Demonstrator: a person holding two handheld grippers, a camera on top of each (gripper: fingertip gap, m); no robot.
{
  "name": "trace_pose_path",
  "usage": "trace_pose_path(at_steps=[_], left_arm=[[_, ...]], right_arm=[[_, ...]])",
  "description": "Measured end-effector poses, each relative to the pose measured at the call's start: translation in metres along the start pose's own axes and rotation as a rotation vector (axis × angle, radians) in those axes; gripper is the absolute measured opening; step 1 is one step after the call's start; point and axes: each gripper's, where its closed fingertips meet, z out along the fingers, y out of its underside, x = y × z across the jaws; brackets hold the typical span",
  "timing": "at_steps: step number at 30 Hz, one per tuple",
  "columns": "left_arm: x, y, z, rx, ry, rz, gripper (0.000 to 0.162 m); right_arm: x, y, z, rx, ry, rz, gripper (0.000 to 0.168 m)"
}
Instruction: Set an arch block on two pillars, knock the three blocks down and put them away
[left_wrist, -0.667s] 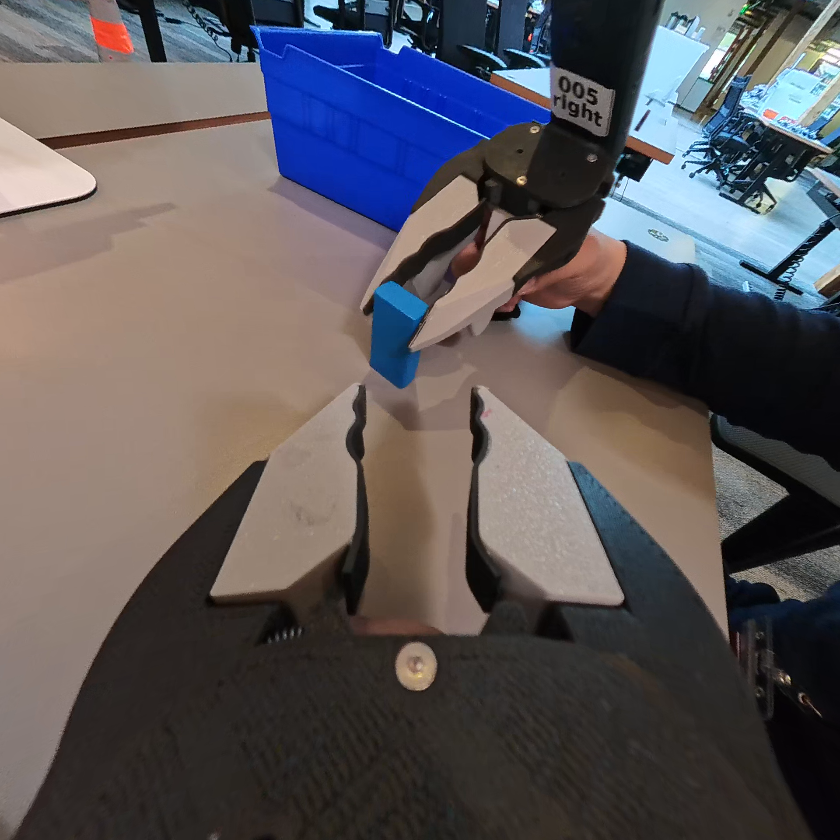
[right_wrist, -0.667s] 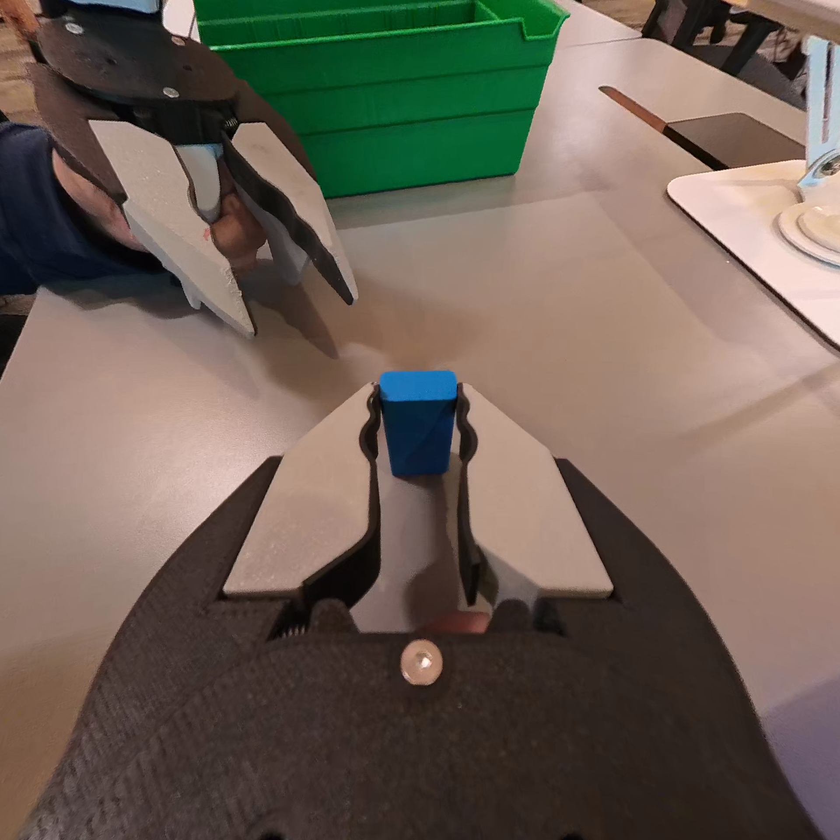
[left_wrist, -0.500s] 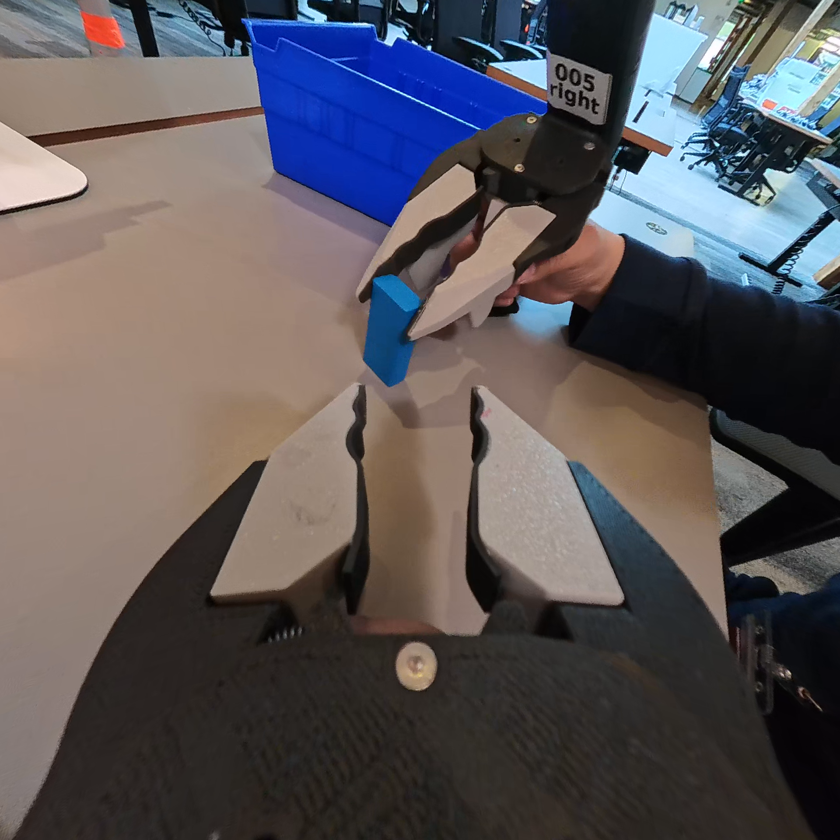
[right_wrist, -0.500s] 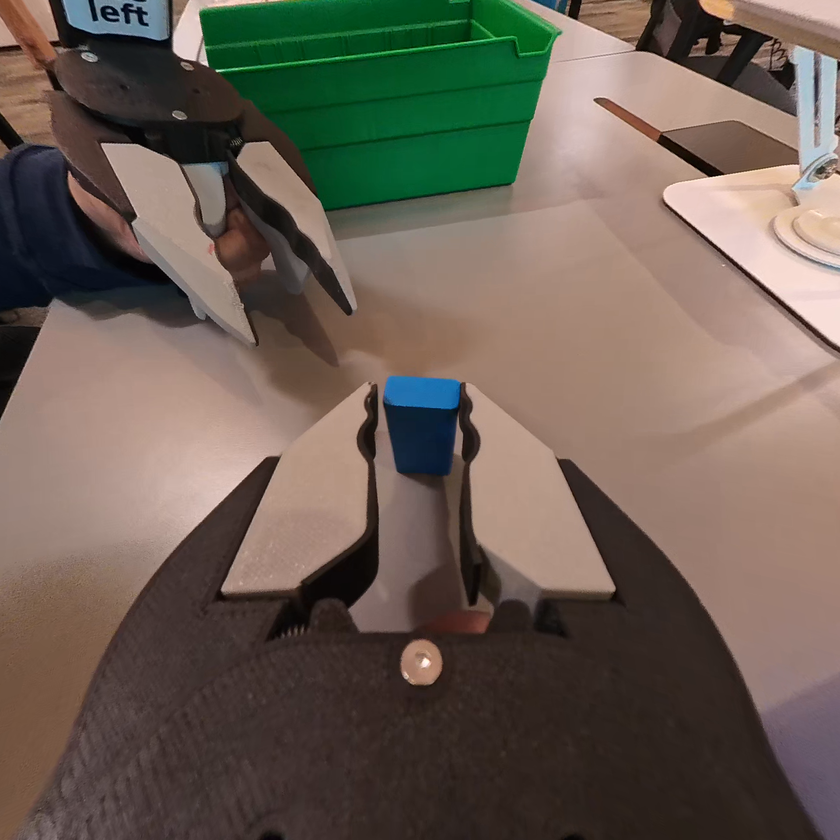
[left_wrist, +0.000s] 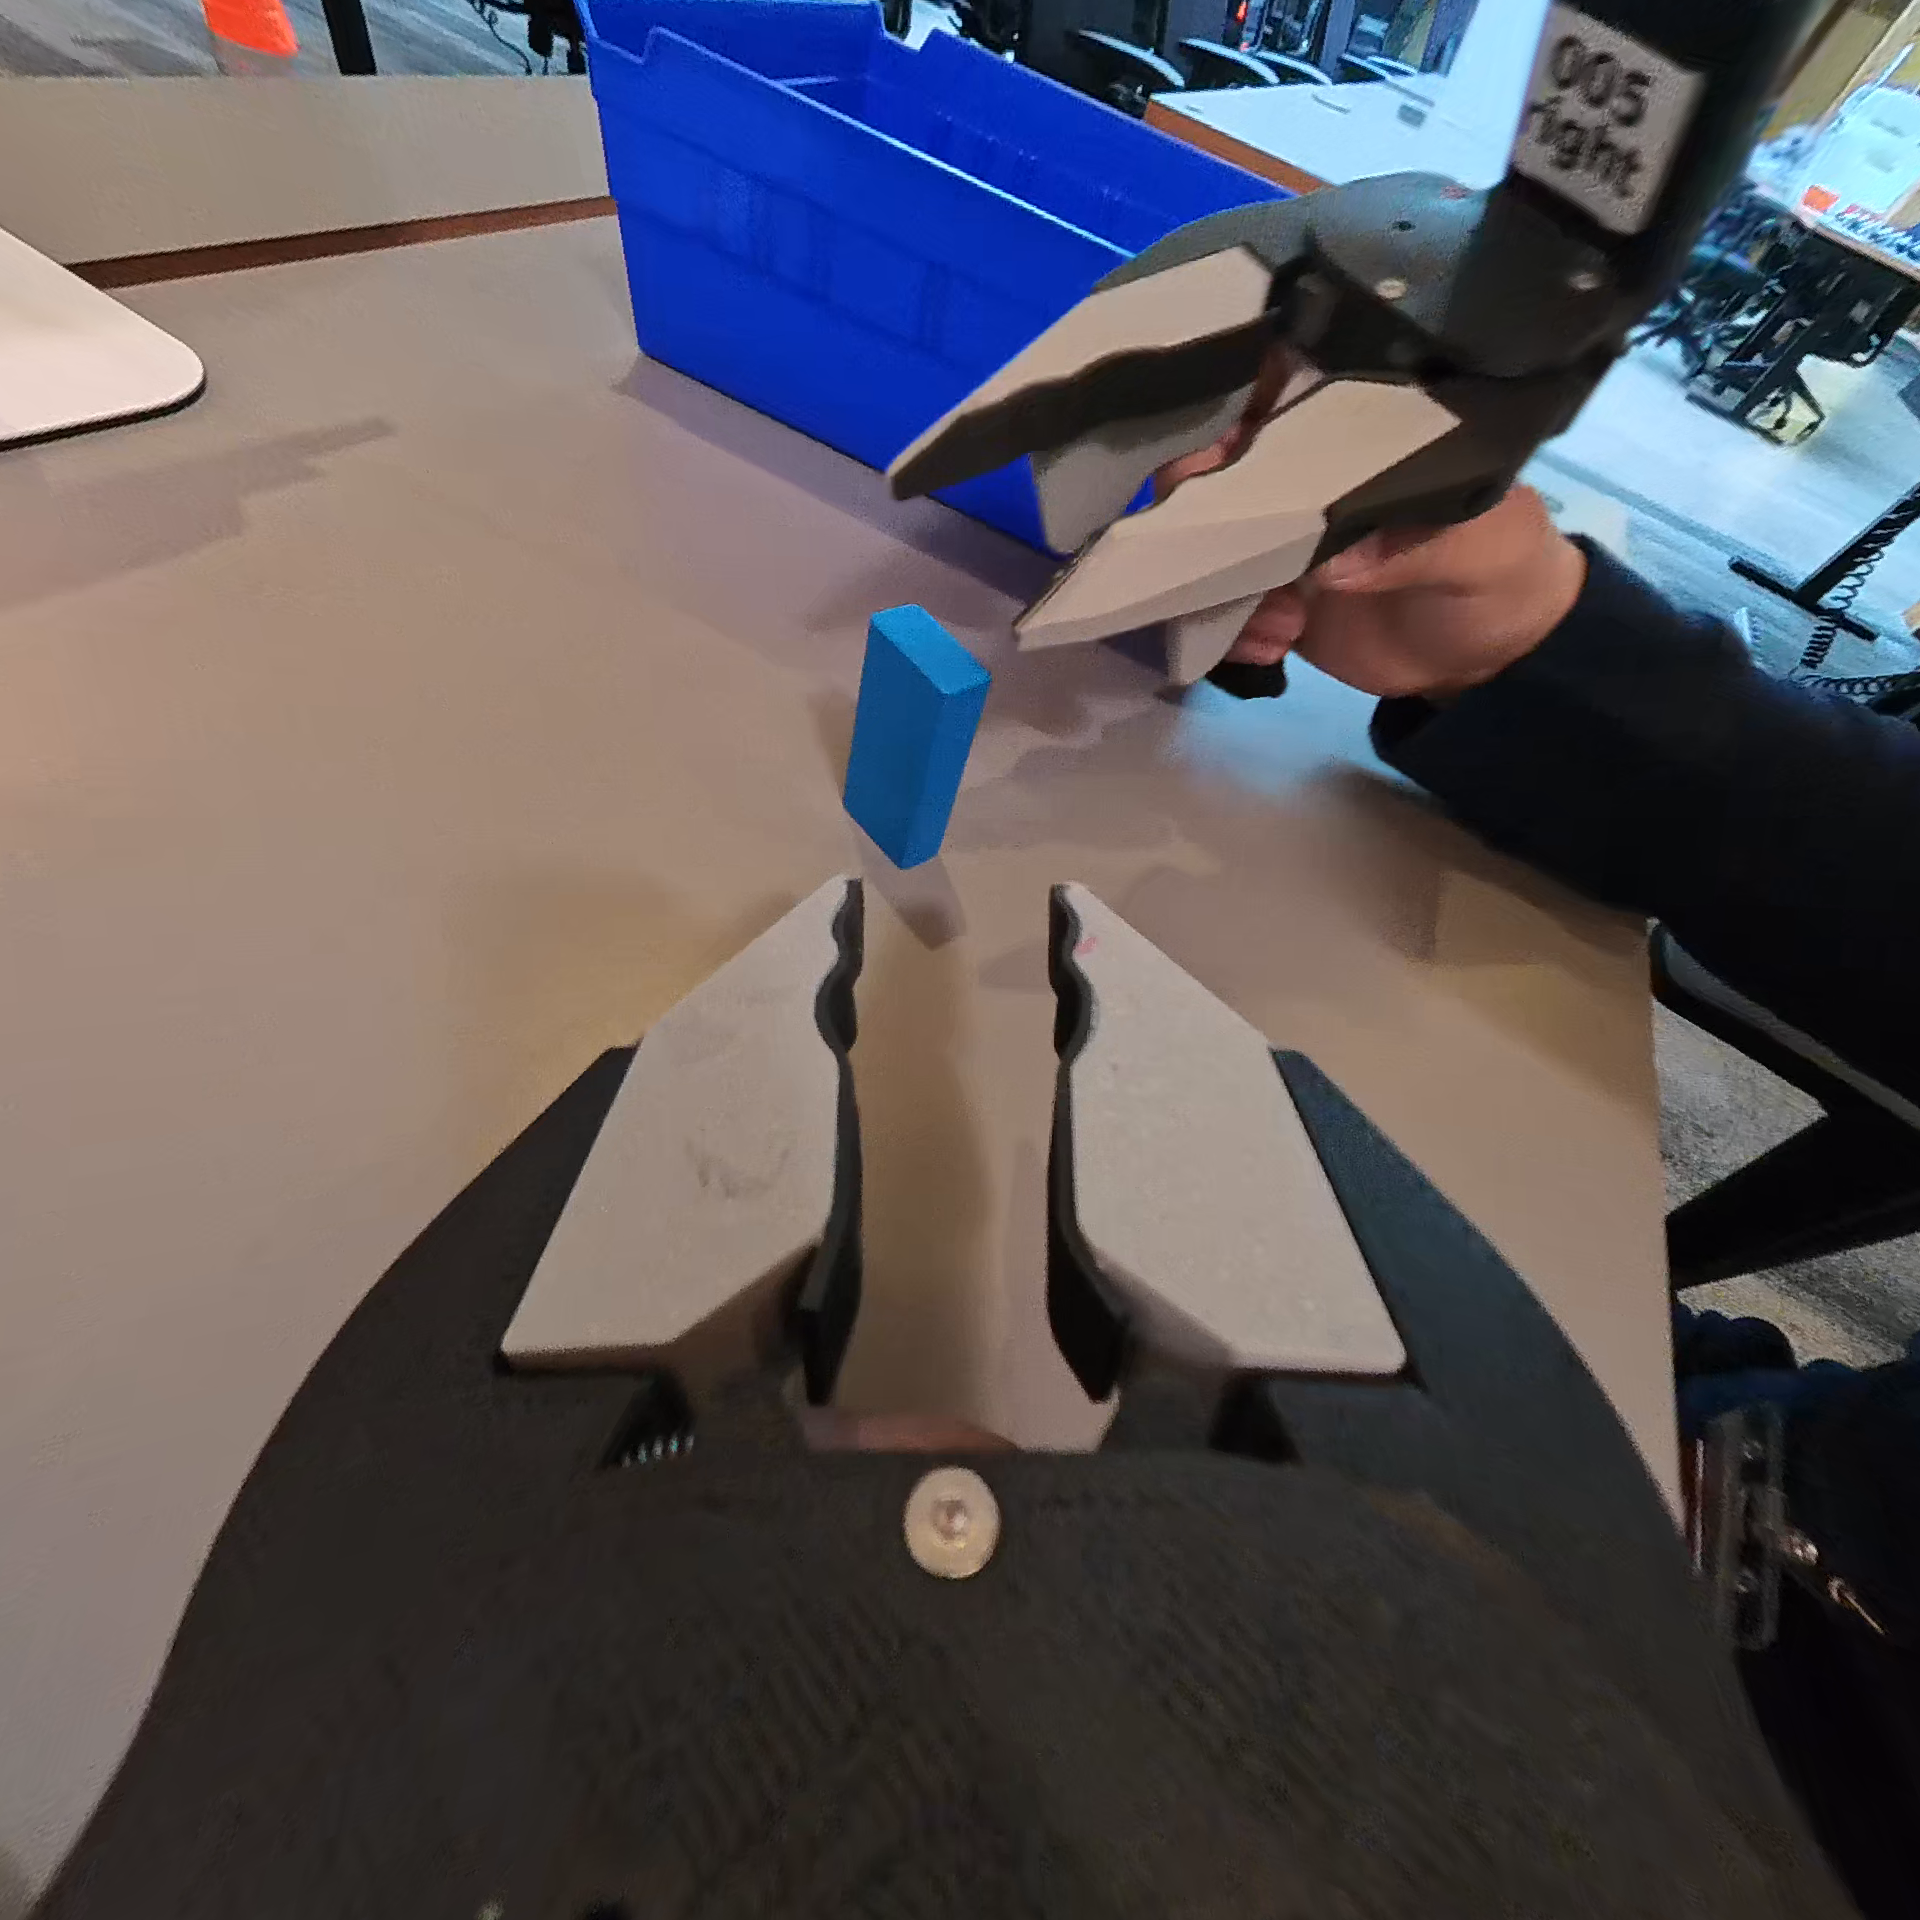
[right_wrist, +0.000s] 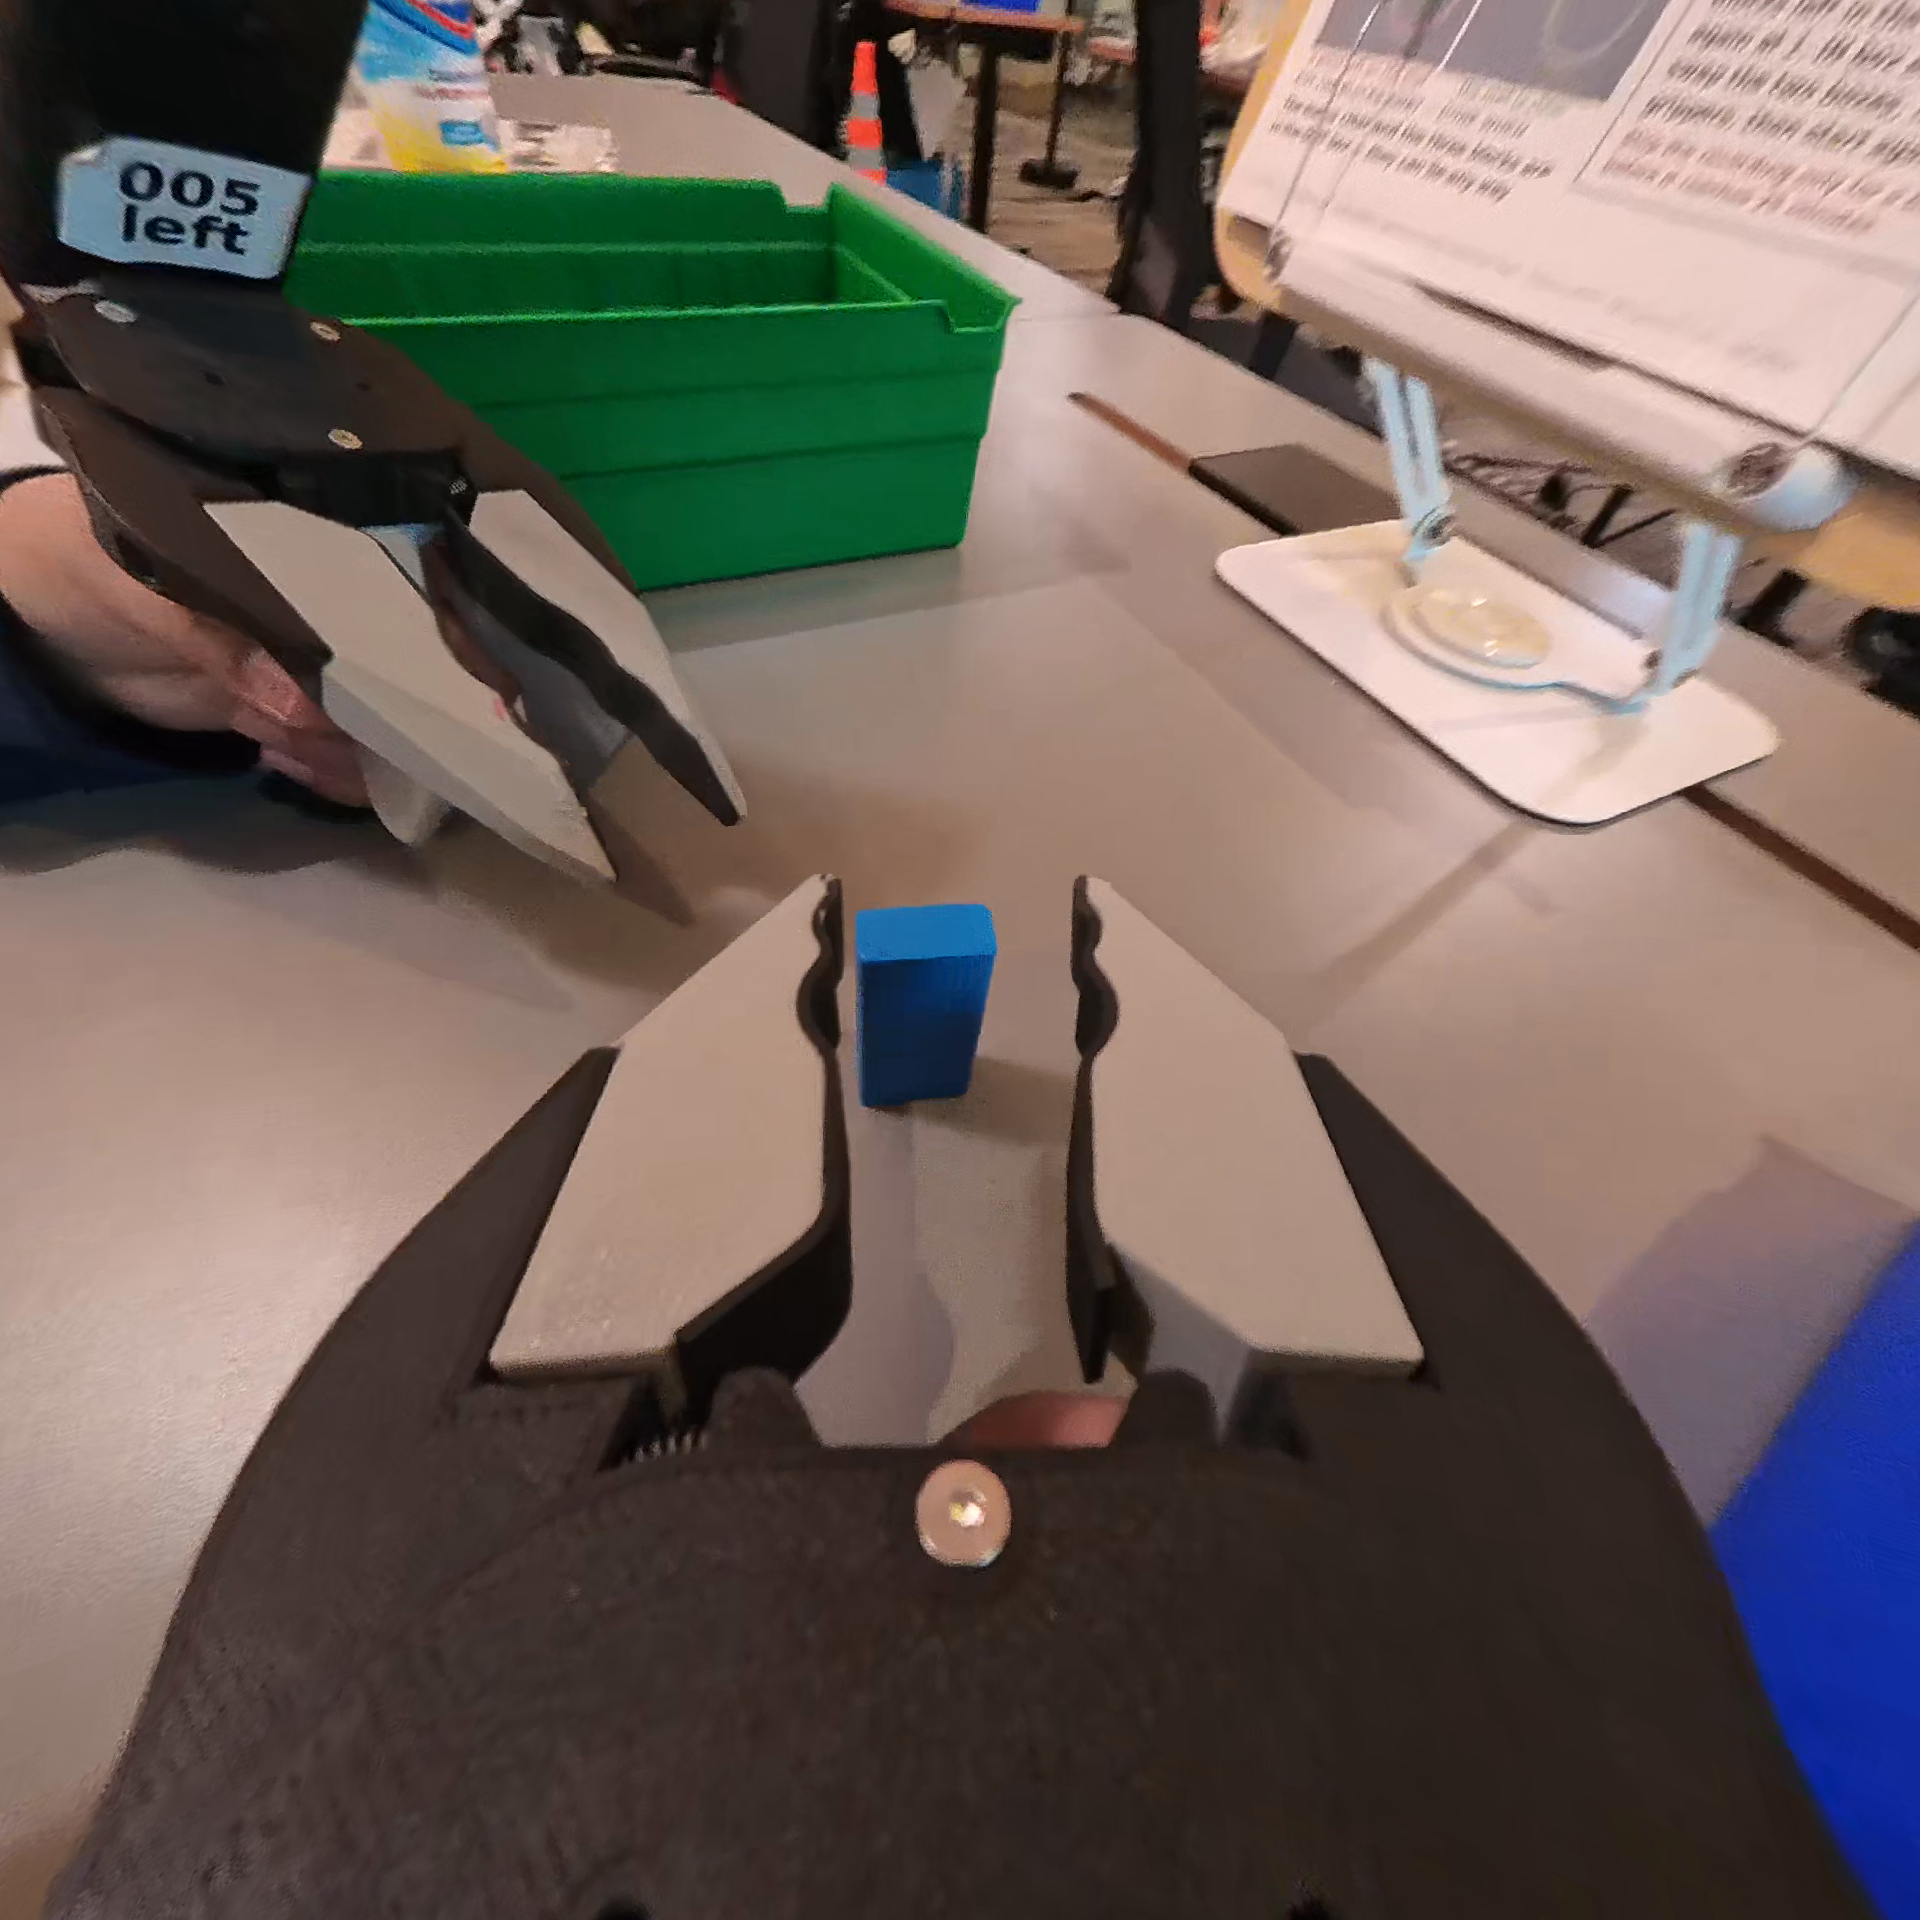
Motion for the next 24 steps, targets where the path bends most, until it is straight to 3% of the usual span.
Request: trace_pose_path(at_steps=[4,7,11,14,24], left_arm=[[-0.004,-0.001,-0.001,0.010,-0.005,-0.031,0.033],[-0.006,-0.001,-0.002,0.009,-0.004,-0.053,0.033],[-0.005,0.000,-0.001,0.003,-0.006,-0.050,0.033],[-0.005,0.000,-0.001,0.001,-0.006,-0.045,0.033],[-0.005,0.002,-0.001,-0.009,-0.005,-0.046,0.033]], right_arm=[[-0.002,0.007,-0.004,-0.052,0.076,-0.094,0.016],[-0.015,0.018,-0.003,-0.100,0.014,-0.112,0.000],[-0.020,0.030,0.000,-0.166,0.014,-0.174,0.000],[-0.049,0.024,0.003,-0.123,-0.110,-0.193,0.003],[-0.040,0.056,0.030,-0.313,0.024,-0.291,0.012]])
